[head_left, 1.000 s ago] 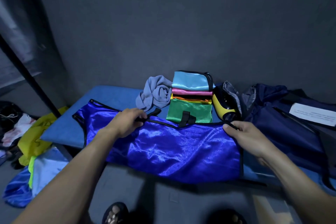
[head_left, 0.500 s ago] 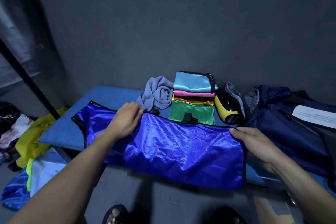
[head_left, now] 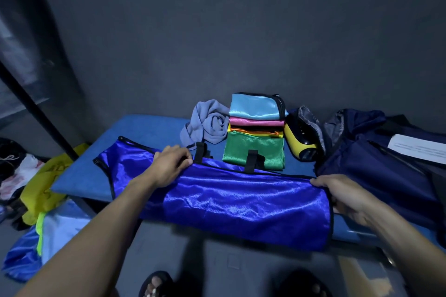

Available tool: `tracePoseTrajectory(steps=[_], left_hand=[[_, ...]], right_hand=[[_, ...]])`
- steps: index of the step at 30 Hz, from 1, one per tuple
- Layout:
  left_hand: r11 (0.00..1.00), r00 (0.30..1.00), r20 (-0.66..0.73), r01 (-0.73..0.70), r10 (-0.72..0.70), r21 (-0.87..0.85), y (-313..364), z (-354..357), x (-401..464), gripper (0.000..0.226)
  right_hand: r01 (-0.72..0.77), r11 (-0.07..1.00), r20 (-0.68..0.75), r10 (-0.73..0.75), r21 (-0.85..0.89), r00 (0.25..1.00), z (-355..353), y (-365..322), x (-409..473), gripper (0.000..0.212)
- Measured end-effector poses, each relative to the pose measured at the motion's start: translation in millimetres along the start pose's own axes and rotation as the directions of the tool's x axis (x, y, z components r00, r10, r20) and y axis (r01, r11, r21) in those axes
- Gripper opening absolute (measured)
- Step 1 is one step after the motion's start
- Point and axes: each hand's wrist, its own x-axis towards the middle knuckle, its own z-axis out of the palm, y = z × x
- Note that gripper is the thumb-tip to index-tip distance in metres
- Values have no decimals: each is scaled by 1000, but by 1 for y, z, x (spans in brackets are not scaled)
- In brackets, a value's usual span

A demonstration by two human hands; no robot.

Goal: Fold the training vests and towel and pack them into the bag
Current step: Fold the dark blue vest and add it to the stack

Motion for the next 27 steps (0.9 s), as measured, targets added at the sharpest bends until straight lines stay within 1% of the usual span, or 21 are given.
tracePoseTrajectory(steps=[2, 4, 6, 9, 13, 15, 17, 19, 20, 22, 24, 25, 26, 27], left_hand=[[997, 999, -45, 1, -5, -78, -2, 1, 0, 15], [983, 996, -91, -9, -8, -184, -4, 1, 2, 22], [972, 995, -95, -42, 21, -230, -1, 3, 3, 29], [974, 996, -88, -45, 26, -220, 7, 9, 3, 33], [984, 991, -117, 42, -63, -170, 15, 10, 6, 34], [978, 981, -156, 84, -114, -190, 18, 11, 8, 32], [965, 955, -227, 140, -190, -220, 16, 14, 10, 28], [973, 946, -248, 176, -209, -148, 17, 17, 11, 24], [979, 951, -235, 187, -201, -81, 17, 19, 11, 22], [982, 959, -231, 182, -165, 56, 21, 19, 11, 18], [982, 948, -310, 122, -73, 141, 24, 13, 10, 13], [984, 937, -348, 75, -14, 163, 27, 8, 9, 11], [988, 936, -351, 20, 35, 153, 29, 4, 8, 10], [992, 946, -317, -34, 70, 118, 31, 2, 6, 10]], right_hand=[[2, 1000, -14, -2, -12, 1000, 0, -1, 0, 19], [6, 1000, -33, -6, -4, 999, 0, -2, -1, 19], [17, 1000, -65, -17, -6, 998, -1, -1, 1, 20], [36, 999, -121, -35, 5, 992, 3, -1, 4, 25], [77, 996, -193, -85, -46, 978, 14, 0, 8, 30], [100, 992, -235, -115, -78, 965, 18, 1, 12, 37], [128, 971, -269, -181, -203, 946, 20, 5, 21, 50], [143, 901, -275, -272, -410, 922, 21, 11, 28, 54], [146, 864, -283, -310, -481, 908, 22, 14, 30, 54], [151, 819, -307, -369, -554, 877, 23, 16, 34, 55], [148, 788, -320, -404, -597, 857, 24, 16, 34, 55], [150, 782, -317, -409, -605, 856, 24, 15, 35, 54], [150, 779, -313, -410, -609, 857, 24, 16, 36, 54], [154, 775, -308, -413, -612, 857, 24, 16, 35, 53]])
